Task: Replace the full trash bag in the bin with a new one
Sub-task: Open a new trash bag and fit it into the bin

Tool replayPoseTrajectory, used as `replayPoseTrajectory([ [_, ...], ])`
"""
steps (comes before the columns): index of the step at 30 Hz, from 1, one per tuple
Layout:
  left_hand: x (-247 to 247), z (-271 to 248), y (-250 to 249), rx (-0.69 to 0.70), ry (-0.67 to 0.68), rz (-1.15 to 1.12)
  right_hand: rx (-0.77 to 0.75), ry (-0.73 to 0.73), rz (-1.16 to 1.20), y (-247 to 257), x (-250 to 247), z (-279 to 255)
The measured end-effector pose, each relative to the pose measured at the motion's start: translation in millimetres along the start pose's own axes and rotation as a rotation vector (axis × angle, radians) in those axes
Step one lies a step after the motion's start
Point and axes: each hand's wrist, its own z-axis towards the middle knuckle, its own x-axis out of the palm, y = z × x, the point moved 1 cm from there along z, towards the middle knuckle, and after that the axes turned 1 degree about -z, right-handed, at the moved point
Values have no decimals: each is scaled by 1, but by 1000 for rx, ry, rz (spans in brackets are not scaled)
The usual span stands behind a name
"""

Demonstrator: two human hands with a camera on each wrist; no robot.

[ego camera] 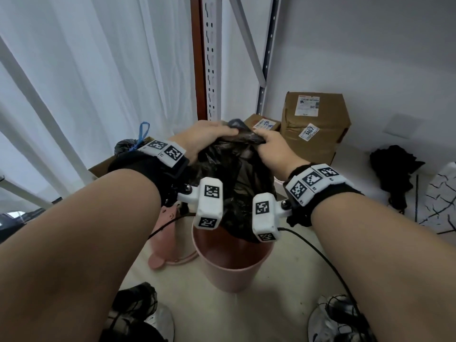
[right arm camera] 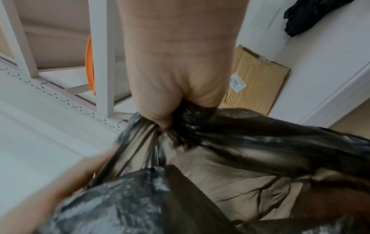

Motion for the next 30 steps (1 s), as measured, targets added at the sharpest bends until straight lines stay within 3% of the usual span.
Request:
replayPoseTrajectory([
  [4,-24,0,10,71,-38,518,105,-73,-40,-3,-19,-3],
  [10,-18,2,13,166,98,849,162,-89,75,-2,-25,-5],
  [12,-17,6,15,218,21,1091,171,-127,64,-6,-24,-2],
  [14,-17,11,18,299,-96,1184,168,-148,-20,-10,-26,1],
  [16,-21,17,20,356,-249,1030,170,-162,-104,-16,-28,3],
  [19,-26,19,16,316,-427,552,168,-121,-240,-20,-30,5],
  [23,-14,8,6,172,-301,-151,222,-95,-404,-20,-29,4],
  [26,-3,6,2,100,-245,-86,112,-114,-226,-4,-23,2],
  [28,6,3,2,33,-202,-67,-11,20,-65,13,-15,-1],
  [30,15,0,0,-49,-113,-99,-113,214,-90,28,-6,-5],
])
